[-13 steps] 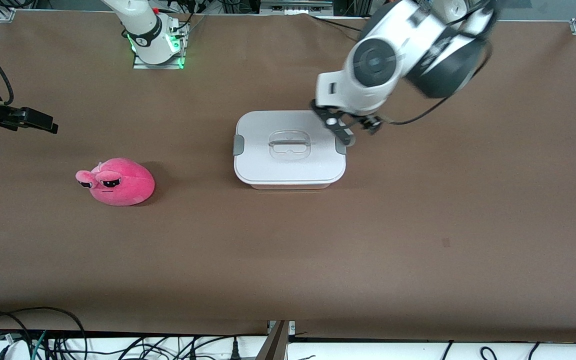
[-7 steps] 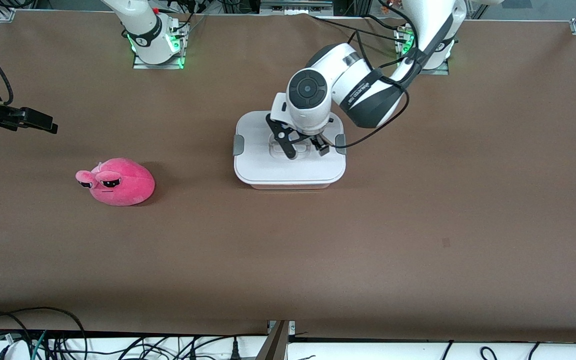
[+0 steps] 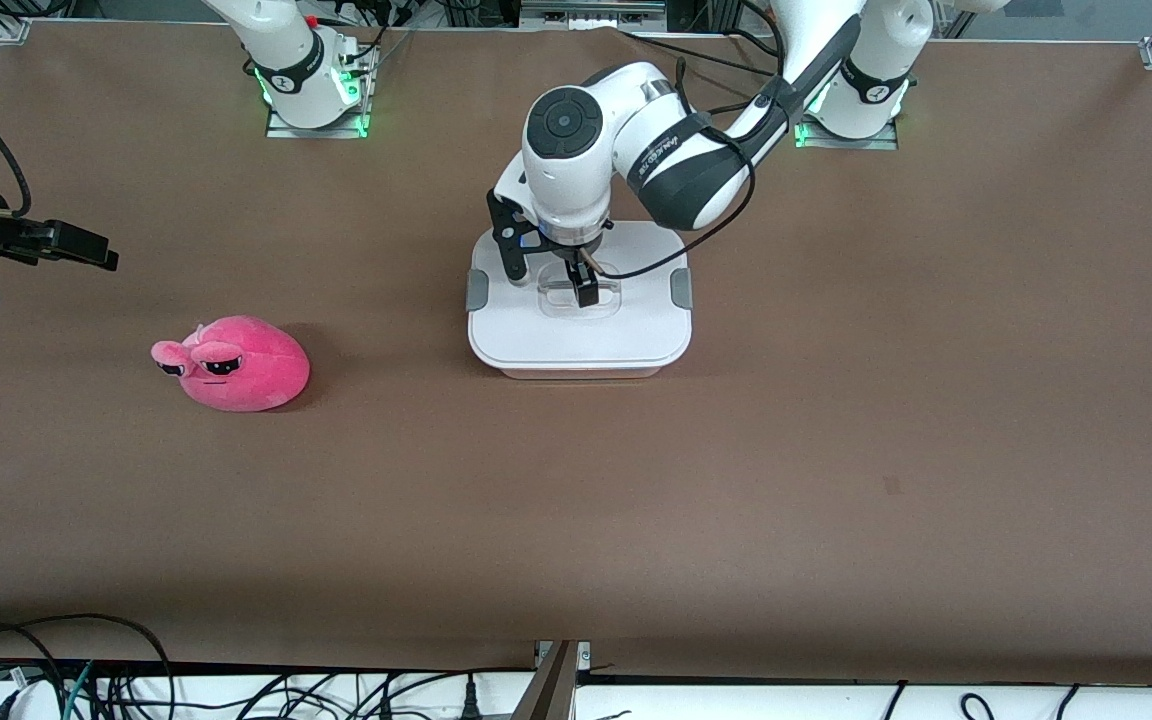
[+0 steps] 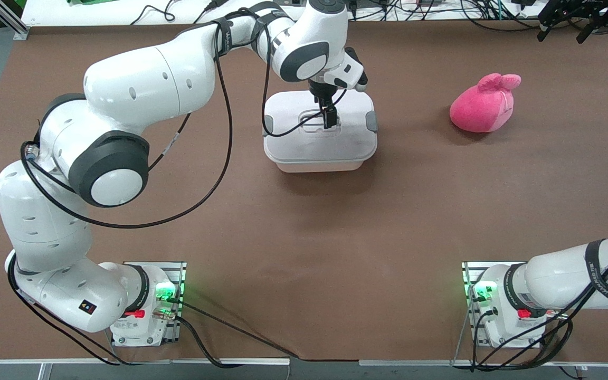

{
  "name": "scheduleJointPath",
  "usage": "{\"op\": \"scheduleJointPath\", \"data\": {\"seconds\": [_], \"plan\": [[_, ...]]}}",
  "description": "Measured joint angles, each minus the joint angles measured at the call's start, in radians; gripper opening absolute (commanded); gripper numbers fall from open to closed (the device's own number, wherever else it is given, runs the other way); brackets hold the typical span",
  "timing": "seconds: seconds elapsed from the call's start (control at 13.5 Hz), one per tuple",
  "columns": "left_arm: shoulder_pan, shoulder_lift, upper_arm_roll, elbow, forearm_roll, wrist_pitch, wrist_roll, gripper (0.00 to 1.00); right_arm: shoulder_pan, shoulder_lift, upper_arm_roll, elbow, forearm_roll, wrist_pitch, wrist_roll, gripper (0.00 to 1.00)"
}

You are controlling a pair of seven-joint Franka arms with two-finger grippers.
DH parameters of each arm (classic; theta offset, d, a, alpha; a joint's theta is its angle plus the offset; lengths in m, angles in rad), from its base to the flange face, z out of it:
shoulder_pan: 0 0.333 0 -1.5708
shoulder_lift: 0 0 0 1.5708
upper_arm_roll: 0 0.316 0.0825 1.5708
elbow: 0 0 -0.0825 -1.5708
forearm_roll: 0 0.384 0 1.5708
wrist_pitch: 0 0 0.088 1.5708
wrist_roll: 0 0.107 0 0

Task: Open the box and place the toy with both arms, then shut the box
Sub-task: 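Grasp the lid handle with the left gripper while the right gripper approaches the toy, then lift the lid off with the left gripper and carry it aside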

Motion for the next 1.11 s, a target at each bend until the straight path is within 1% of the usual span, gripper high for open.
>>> {"op": "scheduleJointPath", "data": {"seconds": [0.07, 0.15, 0.22, 0.3, 0.52, 0.74, 0.89, 1.11], "plan": [[0.0, 0.009, 0.0, 0.0, 0.014, 0.01, 0.009, 0.48, 0.0, 0.004, -0.002, 0.0, 0.0, 0.0, 0.0, 1.0], [0.001, 0.017, 0.0, 0.0, 0.022, 0.015, 0.023, 0.28, 0.0, 0.012, -0.003, -0.001, -0.002, -0.001, 0.0, 1.0], [0.001, 0.023, 0.002, 0.0, 0.023, 0.017, 0.038, 0.13, -0.001, 0.027, -0.005, -0.002, -0.005, -0.002, 0.0, 1.0], [0.002, 0.026, 0.003, 0.0, 0.023, 0.018, 0.046, 0.0, -0.001, 0.052, -0.005, -0.004, -0.014, -0.002, 0.0, 1.0], [0.005, 0.026, 0.003, 0.001, 0.023, 0.019, 0.056, 0.0, 0.0, 0.116, -0.004, -0.004, -0.029, 0.009, 0.0, 1.0], [0.006, 0.023, 0.001, 0.002, 0.023, 0.017, 0.07, 0.0, 0.002, 0.161, 0.002, -0.015, -0.029, 0.066, 0.0, 1.0], [0.007, 0.013, -0.002, 0.008, 0.023, 0.004, 0.073, 0.0, 0.002, 0.183, 0.004, -0.06, -0.029, 0.133, 0.0, 1.0], [0.007, -0.05, -0.023, 0.041, 0.001, -0.095, 0.07, 0.0, 0.003, 0.195, 0.005, -0.133, -0.029, 0.218, 0.0, 1.0]]}}
